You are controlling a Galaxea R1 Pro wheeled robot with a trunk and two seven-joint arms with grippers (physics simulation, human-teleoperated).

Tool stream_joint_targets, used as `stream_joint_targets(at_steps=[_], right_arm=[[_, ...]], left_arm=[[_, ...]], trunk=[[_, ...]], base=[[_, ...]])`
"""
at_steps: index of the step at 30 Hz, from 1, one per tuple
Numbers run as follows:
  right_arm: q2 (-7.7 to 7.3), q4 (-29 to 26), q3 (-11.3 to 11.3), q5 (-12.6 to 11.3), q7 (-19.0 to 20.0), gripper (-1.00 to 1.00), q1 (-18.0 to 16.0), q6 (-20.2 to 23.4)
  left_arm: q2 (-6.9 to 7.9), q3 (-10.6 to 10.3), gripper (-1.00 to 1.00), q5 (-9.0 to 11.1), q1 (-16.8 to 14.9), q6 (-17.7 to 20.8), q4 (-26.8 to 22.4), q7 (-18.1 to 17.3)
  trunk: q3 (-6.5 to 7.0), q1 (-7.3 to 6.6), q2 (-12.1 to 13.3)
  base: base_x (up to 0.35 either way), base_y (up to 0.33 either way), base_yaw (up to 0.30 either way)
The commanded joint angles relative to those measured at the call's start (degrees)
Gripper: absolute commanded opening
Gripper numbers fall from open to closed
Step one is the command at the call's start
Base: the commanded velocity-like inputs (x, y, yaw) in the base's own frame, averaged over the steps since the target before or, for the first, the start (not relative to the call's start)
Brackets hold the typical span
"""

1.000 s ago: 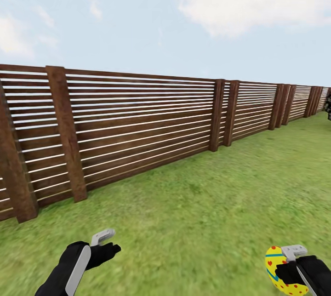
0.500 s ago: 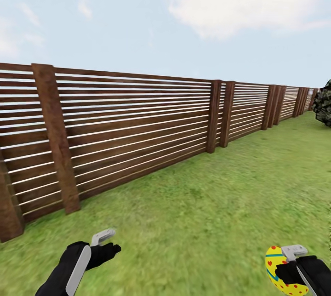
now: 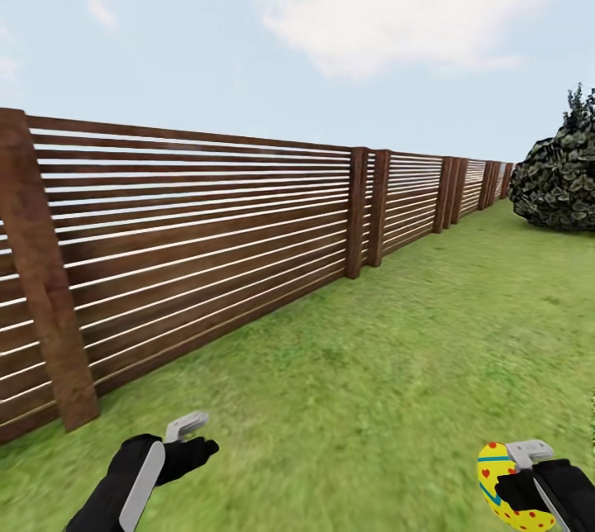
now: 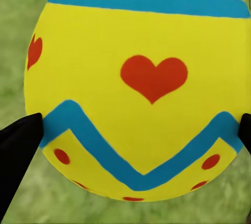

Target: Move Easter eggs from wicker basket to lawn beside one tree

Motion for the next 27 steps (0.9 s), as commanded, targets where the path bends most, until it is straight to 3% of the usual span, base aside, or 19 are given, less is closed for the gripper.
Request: stream_joint_targets(at_steps=[1, 13, 22, 27], right_arm=[[0.02, -0.07, -0.13, 0.58, 0.51, -1.0, -0.05, 0.24], [0.01, 0.02, -0.13, 0.58, 0.51, -1.0, -0.05, 0.25], [0.07, 0.1, -0.13, 0.58, 0.51, -1.0, -0.05, 0.25], [-0.03, 0.81, -0.19, 0.52, 0.5, -1.0, -0.05, 0.29]], left_arm=[[-0.01, 0.03, 1.0, 0.62, -0.02, 0.24, -0.09, 0.53], [-0.11, 0.03, 1.0, 0.62, -0.02, -0.05, -0.06, 0.53], [-0.12, 0.1, 1.0, 0.62, -0.02, -0.11, -0.07, 0.53], [-0.12, 0.11, 1.0, 0.62, -0.02, -0.11, 0.01, 0.53]], trunk=[[-0.02, 0.03, -0.03], [0.51, 0.03, -0.03], [0.9, 0.03, -0.03], [0.94, 0.03, -0.03]], base=[[0.334, 0.091, -0.257], [0.311, 0.027, -0.256], [0.004, 0.0, -0.255], [0.0, 0.0, -0.044]])
